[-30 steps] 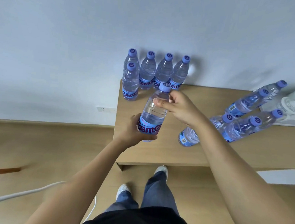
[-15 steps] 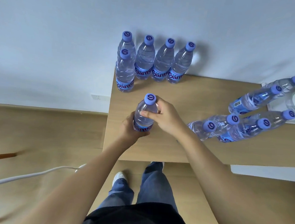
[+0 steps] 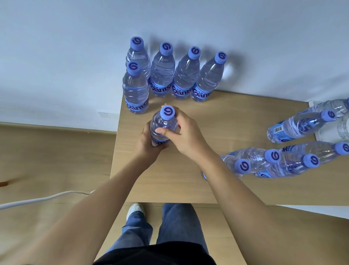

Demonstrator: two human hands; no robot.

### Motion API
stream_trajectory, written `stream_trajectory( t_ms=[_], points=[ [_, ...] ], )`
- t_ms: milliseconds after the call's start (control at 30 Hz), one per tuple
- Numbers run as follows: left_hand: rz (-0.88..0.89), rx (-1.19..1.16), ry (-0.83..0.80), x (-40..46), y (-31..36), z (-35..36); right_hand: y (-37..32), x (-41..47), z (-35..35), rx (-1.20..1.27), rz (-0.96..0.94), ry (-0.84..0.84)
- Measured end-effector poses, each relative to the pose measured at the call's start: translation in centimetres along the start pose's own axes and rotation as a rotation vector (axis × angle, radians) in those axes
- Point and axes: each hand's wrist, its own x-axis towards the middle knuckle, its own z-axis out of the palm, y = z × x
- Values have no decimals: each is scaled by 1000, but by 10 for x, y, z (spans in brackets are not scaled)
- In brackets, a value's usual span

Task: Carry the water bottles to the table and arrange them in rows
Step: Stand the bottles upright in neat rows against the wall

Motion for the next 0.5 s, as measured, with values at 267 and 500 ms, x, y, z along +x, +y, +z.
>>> stream_trajectory(
  t_ms=[267,500],
  points=[
    [34,117,132,31,12,10,1,33,-8,-24,8,10],
    [-128,152,327,52,18,26,3,67,-12,-47,-48,25]
  ],
)
